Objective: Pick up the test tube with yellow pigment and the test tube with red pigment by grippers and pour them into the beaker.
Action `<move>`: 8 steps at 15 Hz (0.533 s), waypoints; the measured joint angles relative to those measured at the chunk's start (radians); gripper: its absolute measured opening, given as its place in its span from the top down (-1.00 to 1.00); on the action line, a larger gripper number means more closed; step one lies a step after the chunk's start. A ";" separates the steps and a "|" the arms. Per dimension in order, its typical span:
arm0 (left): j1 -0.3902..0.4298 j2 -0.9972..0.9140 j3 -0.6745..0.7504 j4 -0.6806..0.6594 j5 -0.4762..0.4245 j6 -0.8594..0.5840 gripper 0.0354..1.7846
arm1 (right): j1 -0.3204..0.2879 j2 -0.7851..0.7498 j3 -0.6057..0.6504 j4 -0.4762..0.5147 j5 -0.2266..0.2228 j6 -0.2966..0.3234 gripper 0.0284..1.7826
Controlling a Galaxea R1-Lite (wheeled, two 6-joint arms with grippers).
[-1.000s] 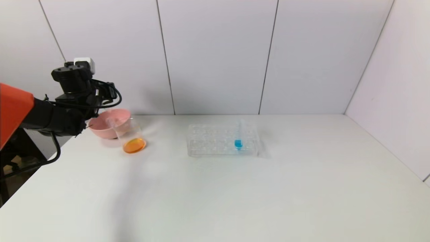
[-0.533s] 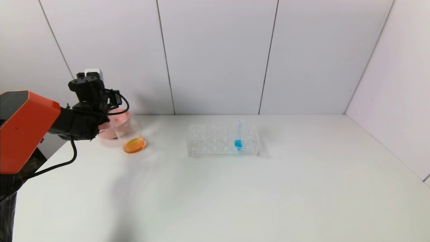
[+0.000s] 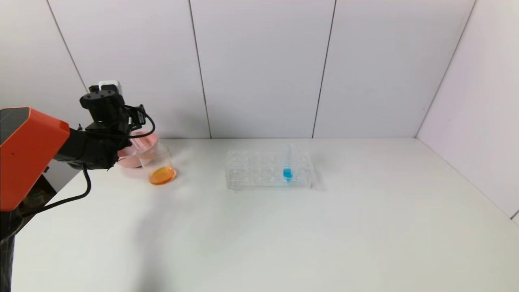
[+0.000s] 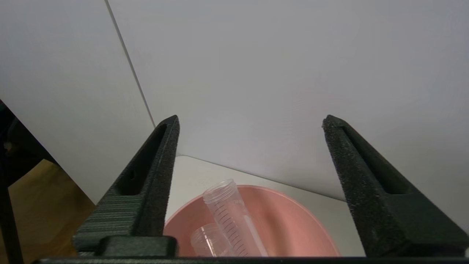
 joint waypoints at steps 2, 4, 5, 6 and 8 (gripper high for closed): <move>-0.003 -0.063 0.053 0.007 -0.007 -0.002 -0.85 | 0.000 0.000 0.000 0.000 0.000 0.000 -0.92; -0.008 -0.151 0.120 0.022 -0.029 -0.004 -0.97 | 0.000 0.000 0.000 0.000 0.000 0.000 -0.92; -0.013 -0.204 0.165 0.033 -0.058 -0.007 -0.98 | 0.000 0.000 0.000 0.000 0.000 0.000 -0.92; -0.014 -0.258 0.217 0.041 -0.099 -0.011 -0.98 | 0.000 0.000 0.000 0.000 0.000 0.000 -0.92; -0.016 -0.377 0.354 0.052 -0.209 -0.019 -0.98 | 0.000 0.000 0.000 0.000 0.000 0.000 -0.92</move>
